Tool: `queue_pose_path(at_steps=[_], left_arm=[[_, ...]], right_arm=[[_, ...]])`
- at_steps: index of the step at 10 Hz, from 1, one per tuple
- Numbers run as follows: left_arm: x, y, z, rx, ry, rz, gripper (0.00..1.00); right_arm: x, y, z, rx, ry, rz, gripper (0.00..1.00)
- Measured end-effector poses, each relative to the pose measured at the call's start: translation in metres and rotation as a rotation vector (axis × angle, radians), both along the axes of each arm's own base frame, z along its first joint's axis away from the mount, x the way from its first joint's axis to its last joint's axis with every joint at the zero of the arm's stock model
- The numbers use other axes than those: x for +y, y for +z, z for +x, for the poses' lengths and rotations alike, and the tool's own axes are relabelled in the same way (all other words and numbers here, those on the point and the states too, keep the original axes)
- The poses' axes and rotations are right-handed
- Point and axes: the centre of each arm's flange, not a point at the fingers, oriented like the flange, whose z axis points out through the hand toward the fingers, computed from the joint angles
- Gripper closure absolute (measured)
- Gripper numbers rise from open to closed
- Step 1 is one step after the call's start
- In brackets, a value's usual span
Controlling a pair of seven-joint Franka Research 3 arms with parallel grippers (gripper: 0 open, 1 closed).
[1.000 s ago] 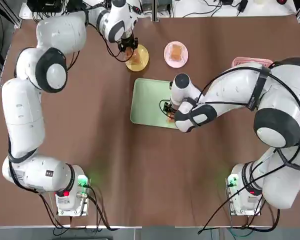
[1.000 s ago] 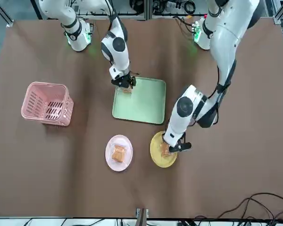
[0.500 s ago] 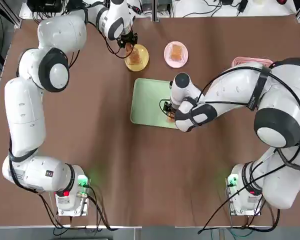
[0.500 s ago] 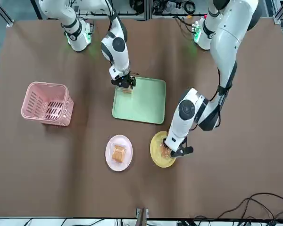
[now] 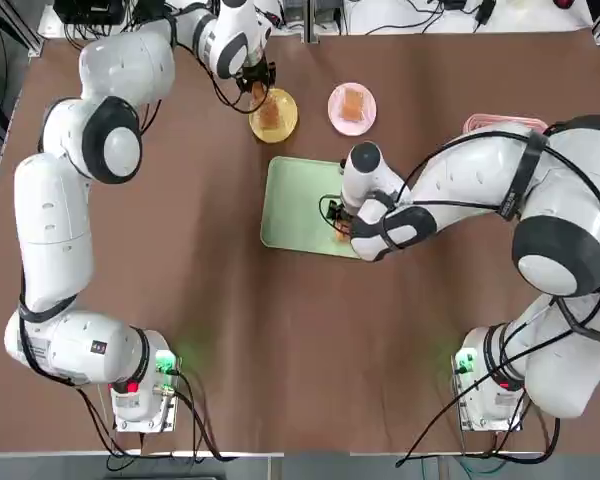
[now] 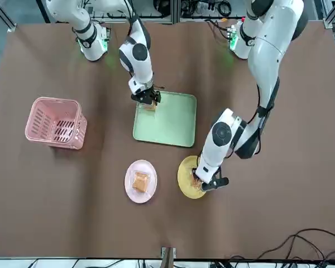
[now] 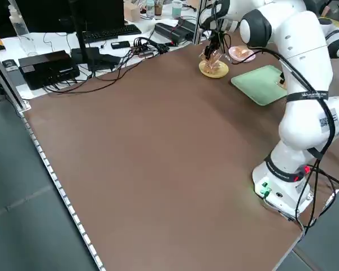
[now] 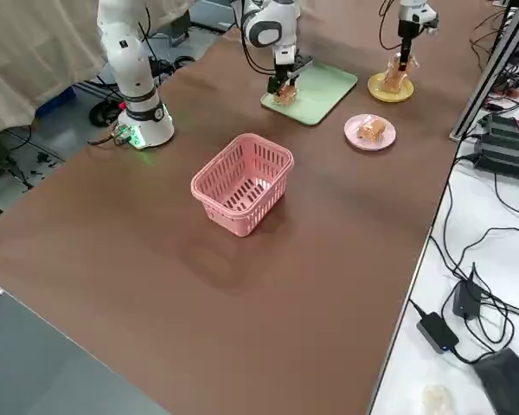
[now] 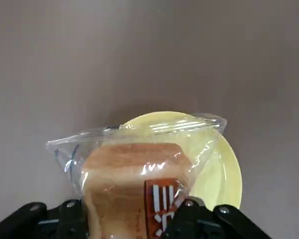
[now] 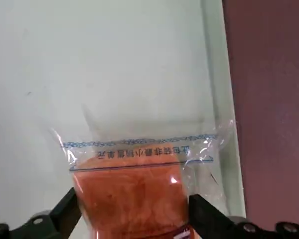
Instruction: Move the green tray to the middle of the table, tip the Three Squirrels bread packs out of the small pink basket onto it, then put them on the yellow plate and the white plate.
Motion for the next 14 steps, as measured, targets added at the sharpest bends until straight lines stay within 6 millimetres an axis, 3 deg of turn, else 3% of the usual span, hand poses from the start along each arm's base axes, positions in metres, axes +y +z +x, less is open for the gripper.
queue_pose_path(at_steps=[3,8,12,13,14], left_arm=[[-0.004,0.005,0.003,-0.019,0.016,-0.020,0.46],[-0.014,-0.019,0.003,-0.009,0.034,-0.045,0.46],[-0.014,-0.023,0.004,-0.004,0.049,-0.049,0.46],[-0.014,-0.023,0.004,-0.004,0.050,-0.049,0.46],[-0.014,-0.023,0.004,-0.005,0.050,-0.049,0.46]], right_arm=[[-0.001,0.003,0.000,0.005,-0.002,-0.006,0.01],[-0.003,0.002,0.002,0.005,-0.004,-0.008,0.01],[-0.001,-0.002,0.003,-0.011,-0.003,0.008,0.07],[-0.001,-0.001,0.003,-0.014,-0.003,0.011,0.14],[0.000,0.001,0.004,-0.021,-0.002,0.020,0.30]])
